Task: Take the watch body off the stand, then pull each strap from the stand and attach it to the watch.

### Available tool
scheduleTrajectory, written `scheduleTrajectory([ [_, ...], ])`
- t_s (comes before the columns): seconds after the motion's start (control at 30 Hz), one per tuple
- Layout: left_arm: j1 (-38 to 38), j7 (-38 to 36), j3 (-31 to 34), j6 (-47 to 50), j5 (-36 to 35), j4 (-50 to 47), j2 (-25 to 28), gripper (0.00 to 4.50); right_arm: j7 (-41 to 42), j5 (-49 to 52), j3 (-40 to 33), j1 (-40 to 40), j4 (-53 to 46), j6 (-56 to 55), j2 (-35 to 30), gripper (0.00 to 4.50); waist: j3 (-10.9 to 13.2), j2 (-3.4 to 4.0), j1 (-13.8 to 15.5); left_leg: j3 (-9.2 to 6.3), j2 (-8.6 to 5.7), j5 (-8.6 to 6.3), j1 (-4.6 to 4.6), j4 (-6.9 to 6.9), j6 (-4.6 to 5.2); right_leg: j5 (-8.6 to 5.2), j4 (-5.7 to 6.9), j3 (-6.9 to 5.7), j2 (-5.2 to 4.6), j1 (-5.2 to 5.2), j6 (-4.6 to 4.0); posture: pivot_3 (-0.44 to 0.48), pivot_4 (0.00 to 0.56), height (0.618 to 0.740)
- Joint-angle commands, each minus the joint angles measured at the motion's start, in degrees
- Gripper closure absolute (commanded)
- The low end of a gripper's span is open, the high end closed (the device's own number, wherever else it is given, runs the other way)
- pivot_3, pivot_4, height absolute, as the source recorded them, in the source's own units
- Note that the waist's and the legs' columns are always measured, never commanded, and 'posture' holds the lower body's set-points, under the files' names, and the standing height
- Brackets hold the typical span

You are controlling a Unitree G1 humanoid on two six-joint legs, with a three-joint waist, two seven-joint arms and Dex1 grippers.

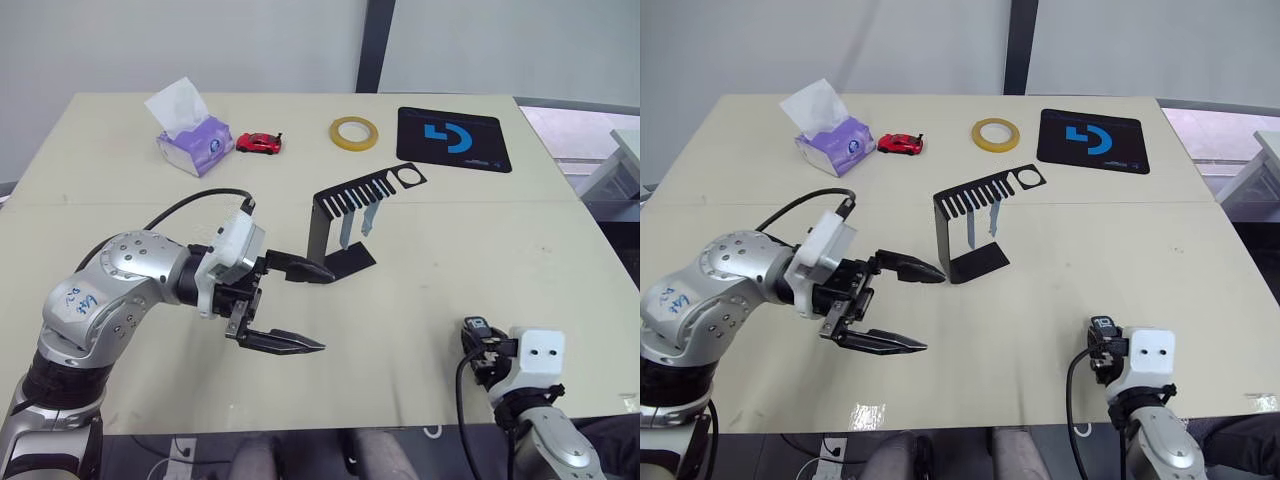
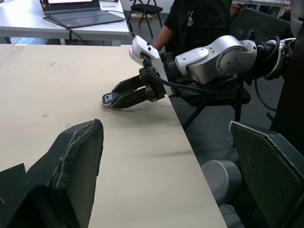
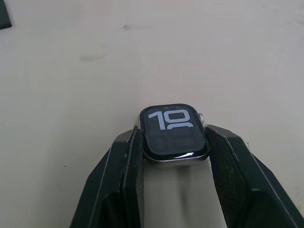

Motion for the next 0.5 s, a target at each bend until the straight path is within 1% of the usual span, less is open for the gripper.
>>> scheduleTrajectory([
  [0.03,-0.1,1.0,1.8,0.6,-1.9,-2.5,0.3,0.00,0.9,-1.6,-0.7,0.4,0.0,-1.5,0.0,2.91,0.0,0.00,0.0,0.00,0.01,0.00,0.01,0.00,0.00,0.00,0.01,0.00,0.00,0.00,0.00,0.000,0.150,0.738],
  [0.5,-1.0,2.6,1.5,1.1,-3.2,-1.9,-0.6,0.00,2.5,-2.5,-1.3,1.9,0.1,-1.3,0.4,2.91,0.0,-0.03,0.1,-0.02,-0.02,0.01,0.03,0.04,-0.02,0.00,0.08,-0.05,0.02,0.01,0.00,0.000,0.150,0.738],
])
